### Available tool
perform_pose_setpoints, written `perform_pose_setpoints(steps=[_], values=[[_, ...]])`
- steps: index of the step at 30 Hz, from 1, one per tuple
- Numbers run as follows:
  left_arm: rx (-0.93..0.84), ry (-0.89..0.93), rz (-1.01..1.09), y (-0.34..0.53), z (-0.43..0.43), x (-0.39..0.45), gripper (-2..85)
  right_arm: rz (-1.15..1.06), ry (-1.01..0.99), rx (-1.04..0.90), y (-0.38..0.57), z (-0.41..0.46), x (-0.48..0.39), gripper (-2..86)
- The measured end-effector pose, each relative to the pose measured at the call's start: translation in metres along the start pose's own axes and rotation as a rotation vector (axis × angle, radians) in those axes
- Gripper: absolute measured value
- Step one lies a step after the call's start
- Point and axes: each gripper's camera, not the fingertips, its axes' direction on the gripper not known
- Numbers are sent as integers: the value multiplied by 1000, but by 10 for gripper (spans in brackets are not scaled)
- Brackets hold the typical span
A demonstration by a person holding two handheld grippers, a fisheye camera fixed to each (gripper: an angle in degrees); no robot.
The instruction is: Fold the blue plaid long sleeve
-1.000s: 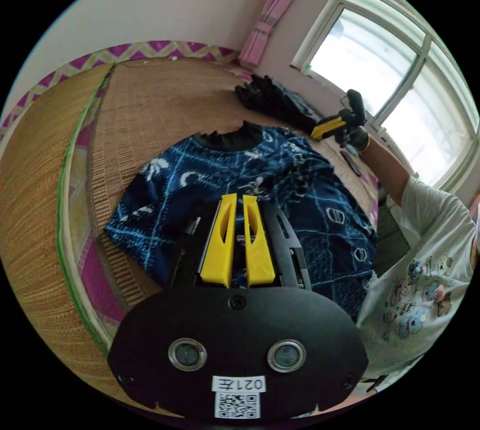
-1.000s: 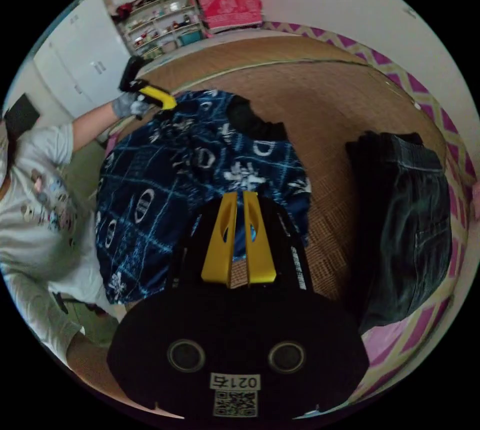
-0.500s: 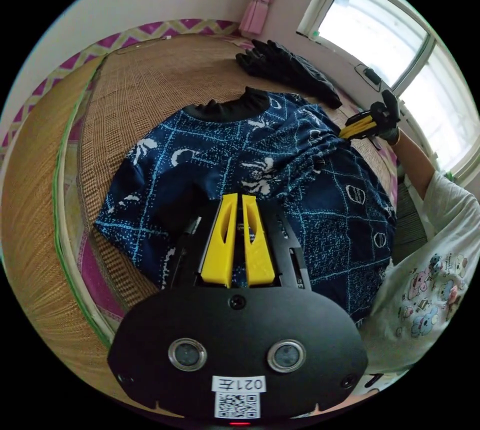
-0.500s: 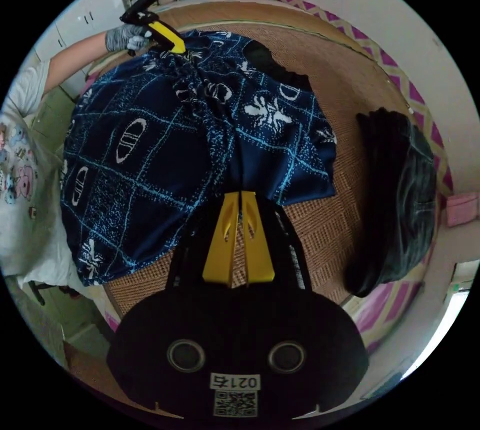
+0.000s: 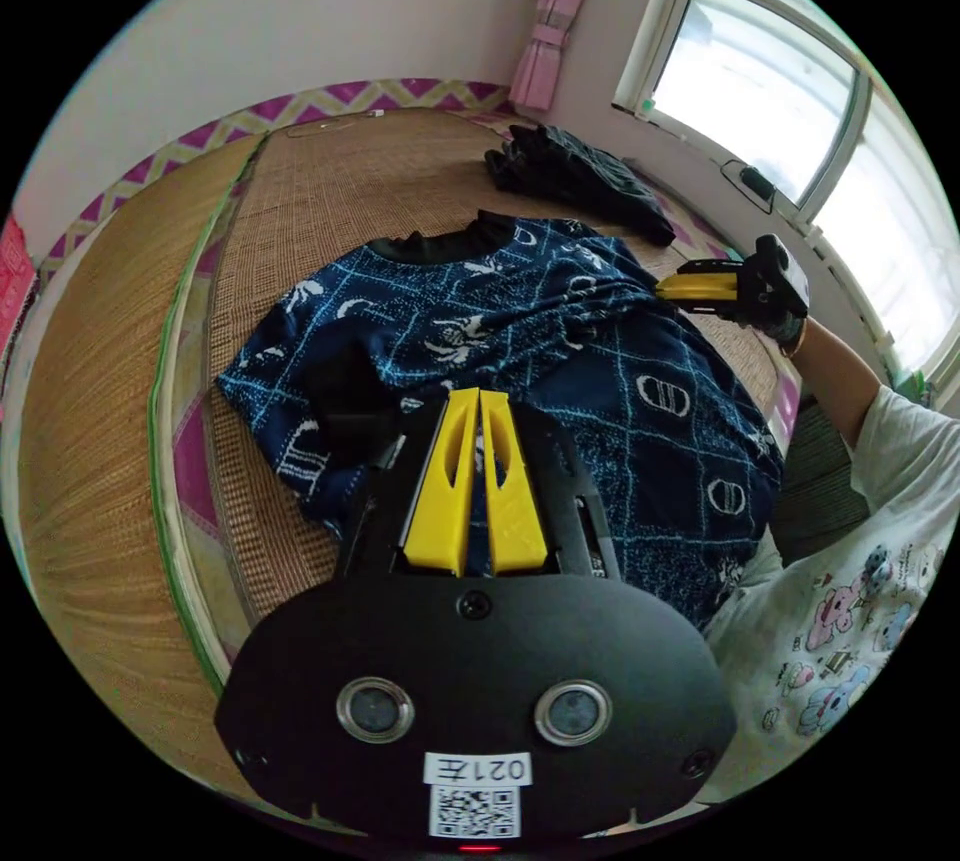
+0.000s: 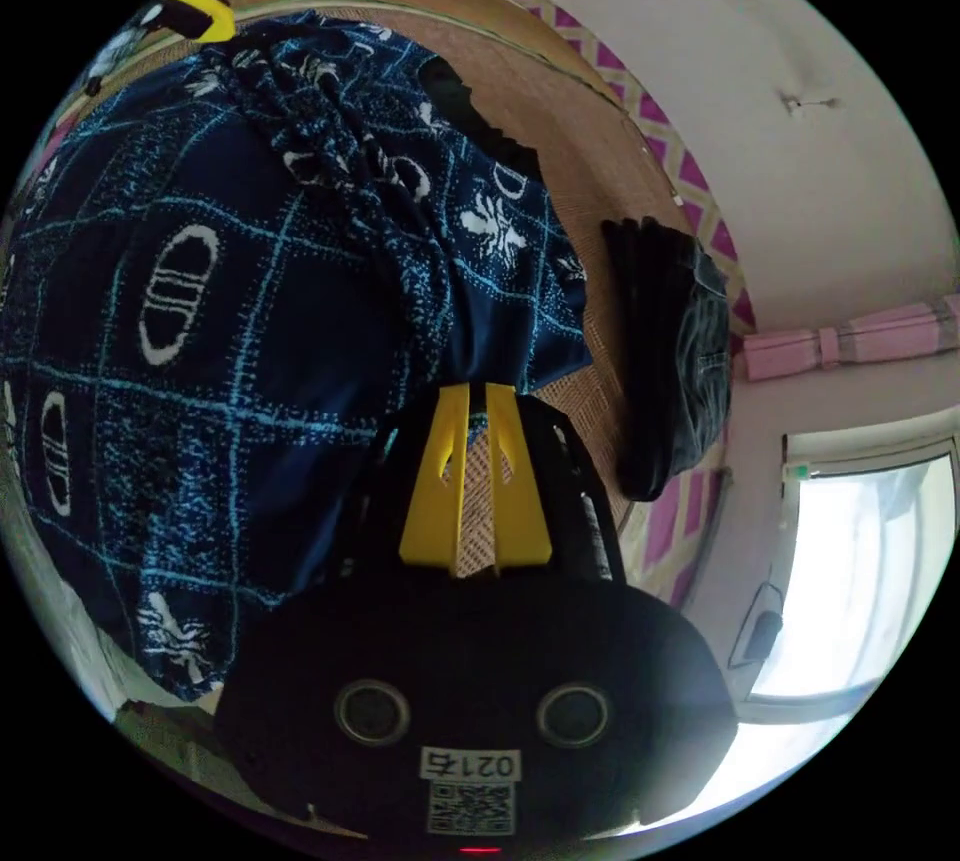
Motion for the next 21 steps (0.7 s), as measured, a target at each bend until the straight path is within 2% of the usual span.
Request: perform_pose_setpoints(steps=[5,11,18,21], values=[[12,-24,-12,51,-39,36,-10,81,29,40,31,-72,-35,28],[8,-159,-21,122,-79,90,-10,146,-15,30,76,-122,-73,23],[26,-284,-35,222,-124,142,-9,221,-131,10,143,-140,-106,56],[21,-317,-99,274,-140,154,-7,320,-235,-20,196,-131,-116,62]])
